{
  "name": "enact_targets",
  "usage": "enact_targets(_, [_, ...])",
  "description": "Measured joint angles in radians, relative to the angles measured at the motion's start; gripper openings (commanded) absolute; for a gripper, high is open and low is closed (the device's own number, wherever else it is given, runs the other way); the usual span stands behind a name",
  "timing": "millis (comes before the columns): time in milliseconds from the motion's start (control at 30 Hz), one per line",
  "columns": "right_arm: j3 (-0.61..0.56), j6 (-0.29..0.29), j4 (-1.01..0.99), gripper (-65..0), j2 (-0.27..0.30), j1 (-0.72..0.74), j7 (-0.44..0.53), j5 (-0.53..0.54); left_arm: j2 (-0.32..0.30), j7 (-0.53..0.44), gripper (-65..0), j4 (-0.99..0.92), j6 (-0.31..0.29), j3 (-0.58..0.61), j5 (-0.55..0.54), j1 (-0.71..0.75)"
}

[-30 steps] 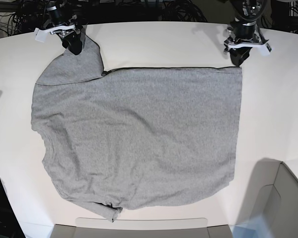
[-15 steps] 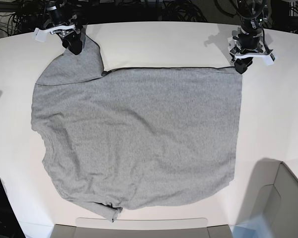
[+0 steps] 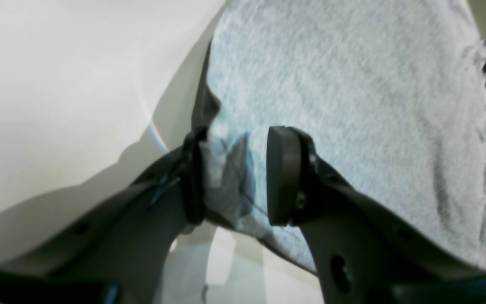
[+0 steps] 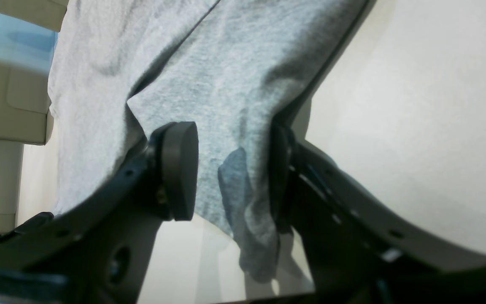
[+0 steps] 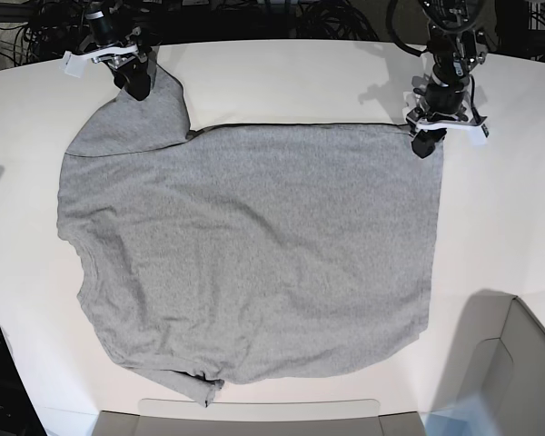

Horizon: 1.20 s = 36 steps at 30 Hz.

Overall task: Fold the T-shirt properly
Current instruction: 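Lower both grippers and pinch the shoulder edge corners of the shirt, then pull both grippers back, dragging the shirt toward the arms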

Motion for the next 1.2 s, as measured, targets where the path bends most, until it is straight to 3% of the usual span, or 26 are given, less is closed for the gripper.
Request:
enact_targets(67, [0.000,-0.003,0.000,-44.1,0.000,0.000,-0.001,0.000,-0.003,-0.004,-44.8,-0.020,-0.011,0.000,-0.008,-0.003])
enact_targets(233, [-0.005,-0.013,-0.005,-63.6,0.028,-0.003,-0.030,0.001,-0.008,-0.014,-62.2,-0.045,-0.002,-0.002,-0.003,-0.010])
enact_targets(267, [-0.005,-0.013,-0.007,-65.0,0.028,-0.002,-0.029,0.001,-0.008,-0.013,-65.0,-0.046,0.001,-0.003,0.000,-0.011])
enact_targets(433, [-0.010,-0.015,-0.005,-65.0,0.062,-0.004,-0.039,0.000,-0.008,-0.005,-65.0,-0.043,0.000,-0.004,0.000,-0.010])
enact_targets(933, [-0.002,-0.050,0.089,-65.0,0.067,-0.091,-0.060,0.000,-0.016,0.027,-65.0,0.037,0.014,-0.082,0.000,0.084])
enact_targets(1067, [-0.001,-0.054,0.132,-65.0,0.061,-0.117,-0.060,-0.117,-0.016,0.020,-65.0,0.040,0.010,-0.087,0.000,0.114])
enact_targets(1200, [0.004,-0.053,0.175,-65.0,-0.010,-0.142,-0.066,-0.221,-0.035,0.014,-65.0,0.043,0.004,-0.095,-0.006,0.151])
